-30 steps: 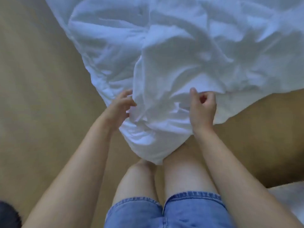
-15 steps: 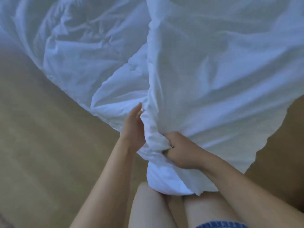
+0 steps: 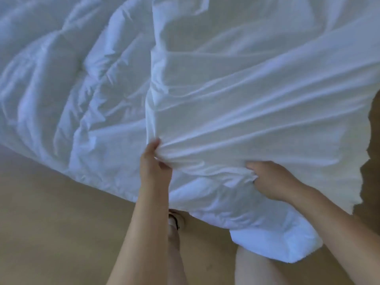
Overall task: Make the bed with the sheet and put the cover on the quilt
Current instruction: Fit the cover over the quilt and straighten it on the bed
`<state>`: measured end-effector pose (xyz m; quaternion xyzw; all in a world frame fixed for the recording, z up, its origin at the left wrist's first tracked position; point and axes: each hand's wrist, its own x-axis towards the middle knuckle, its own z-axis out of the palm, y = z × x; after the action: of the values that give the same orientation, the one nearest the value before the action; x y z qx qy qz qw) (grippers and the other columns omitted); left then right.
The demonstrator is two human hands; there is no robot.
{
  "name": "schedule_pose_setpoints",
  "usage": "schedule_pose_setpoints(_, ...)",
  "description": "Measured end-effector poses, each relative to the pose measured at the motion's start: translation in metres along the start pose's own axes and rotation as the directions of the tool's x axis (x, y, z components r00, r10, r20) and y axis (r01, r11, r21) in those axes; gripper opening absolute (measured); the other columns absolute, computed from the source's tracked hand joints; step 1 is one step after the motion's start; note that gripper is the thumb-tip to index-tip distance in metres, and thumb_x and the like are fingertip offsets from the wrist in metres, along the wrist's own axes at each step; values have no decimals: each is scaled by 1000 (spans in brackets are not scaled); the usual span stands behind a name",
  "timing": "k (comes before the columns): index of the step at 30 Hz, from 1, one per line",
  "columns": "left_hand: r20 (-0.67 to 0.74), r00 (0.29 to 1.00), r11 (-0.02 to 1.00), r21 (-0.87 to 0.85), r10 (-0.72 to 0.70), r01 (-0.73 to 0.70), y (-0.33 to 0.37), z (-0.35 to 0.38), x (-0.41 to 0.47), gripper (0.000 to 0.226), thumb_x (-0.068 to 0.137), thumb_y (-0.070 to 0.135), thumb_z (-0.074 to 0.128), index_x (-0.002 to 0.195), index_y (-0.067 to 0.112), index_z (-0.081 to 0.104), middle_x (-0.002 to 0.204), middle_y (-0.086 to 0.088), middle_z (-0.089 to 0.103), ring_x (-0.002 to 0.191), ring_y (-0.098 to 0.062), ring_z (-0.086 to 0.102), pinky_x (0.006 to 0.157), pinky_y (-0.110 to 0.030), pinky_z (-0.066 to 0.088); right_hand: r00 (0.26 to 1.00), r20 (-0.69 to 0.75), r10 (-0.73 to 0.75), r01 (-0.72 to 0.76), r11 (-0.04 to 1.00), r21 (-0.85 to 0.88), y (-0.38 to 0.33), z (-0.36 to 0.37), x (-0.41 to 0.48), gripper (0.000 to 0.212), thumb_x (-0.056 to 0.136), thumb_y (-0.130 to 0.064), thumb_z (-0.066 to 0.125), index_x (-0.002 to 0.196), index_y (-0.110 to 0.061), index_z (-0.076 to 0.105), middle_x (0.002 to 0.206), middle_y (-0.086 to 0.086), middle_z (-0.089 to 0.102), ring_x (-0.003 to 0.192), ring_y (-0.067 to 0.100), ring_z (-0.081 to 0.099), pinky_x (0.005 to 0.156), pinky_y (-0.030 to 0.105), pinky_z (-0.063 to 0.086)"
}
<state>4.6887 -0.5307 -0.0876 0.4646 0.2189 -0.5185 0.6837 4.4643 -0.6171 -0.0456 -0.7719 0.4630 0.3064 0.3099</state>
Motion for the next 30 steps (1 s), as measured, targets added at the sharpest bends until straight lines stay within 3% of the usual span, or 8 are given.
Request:
schedule_pose_setpoints(3, 31, 995, 953, 286, 99, -103, 22, -13, -10, 20, 78, 5, 60, 97, 10, 63, 82, -6, 69, 76, -23, 64, 73, -35, 51, 997, 37, -60, 66, 980, -189, -67, 21, 5, 48, 88, -24, 53, 133, -15, 38, 135, 7, 43, 123, 27, 43, 92, 34, 41)
schedule_pose_setpoints(9, 386, 923, 686, 674, -9, -275, 55, 9, -39, 20, 66, 31, 67, 70, 12, 63, 69, -10, 57, 70, -18, 56, 69, -23, 45, 863, -504, -39, 192, 947, 256, -165, 7, 35, 54, 77, -40, 58, 121, -11, 48, 109, 6, 51, 100, 26, 51, 75, 32, 44)
schedule_pose_setpoints(12, 338, 931, 770, 628, -137, -115, 84, 16, -18, 23, 88, 6, 46, 89, 17, 67, 79, -2, 69, 80, -16, 64, 84, -28, 47, 890, -453, 52, 181, 872, 455, -164, -2, 38, 9, 86, -12, 51, 93, -11, 57, 80, 8, 62, 73, 32, 55, 59, 30, 36)
schedule_pose_setpoints(17, 241, 921, 774, 626, -305, 92, 86, 81, 44, 31, 98, 11, 42, 127, 2, 50, 99, -14, 64, 80, -25, 64, 71, -33, 56, 942, -326, 85, 216, 591, 777, -150, -9, 18, 29, 79, 1, 44, 57, -16, 35, 42, -12, 31, 43, 6, 25, 44, 18, 23)
schedule_pose_setpoints(23, 275, 906, 729, 683, -321, 51, 80, 189, 80, 21, 98, 23, 47, 99, 6, 60, 76, -7, 70, 75, -21, 66, 75, -33, 54, 947, -278, 162, 120, 625, 772, -134, -37, 29, 31, 79, -3, 49, 60, -20, 33, 46, -12, 38, 44, 8, 31, 46, 24, 25)
schedule_pose_setpoints(25, 243, 935, 634, 773, -259, -25, 85, 211, 84, 17, 91, 19, 58, 100, 6, 63, 79, -8, 68, 78, -24, 65, 74, -32, 55, 864, -414, 287, 107, 699, 707, -137, -50, 38, 19, 77, -13, 60, 82, -21, 45, 73, -6, 52, 64, 16, 48, 56, 27, 34)
schedule_pose_setpoints(28, 227, 974, 458, 866, 1, -203, 96, 223, 73, 7, 79, 5, 66, 79, 11, 62, 70, -4, 58, 65, -22, 57, 55, -22, 47, 636, -691, 344, 154, 820, 551, -158, -79, 65, 81, 67, -30, 77, 135, -10, 38, 117, 12, 51, 104, 31, 50, 84, 38, 43)
schedule_pose_setpoints(30, 277, 961, 409, 874, 23, -262, 109, 212, 55, 10, 82, 6, 60, 75, 13, 57, 70, -4, 57, 63, -19, 55, 53, -22, 44, 514, -813, 274, 89, 925, 368, -181, -105, 90, 86, 68, -29, 72, 140, -7, 30, 115, 17, 56, 99, 37, 56, 76, 40, 48)
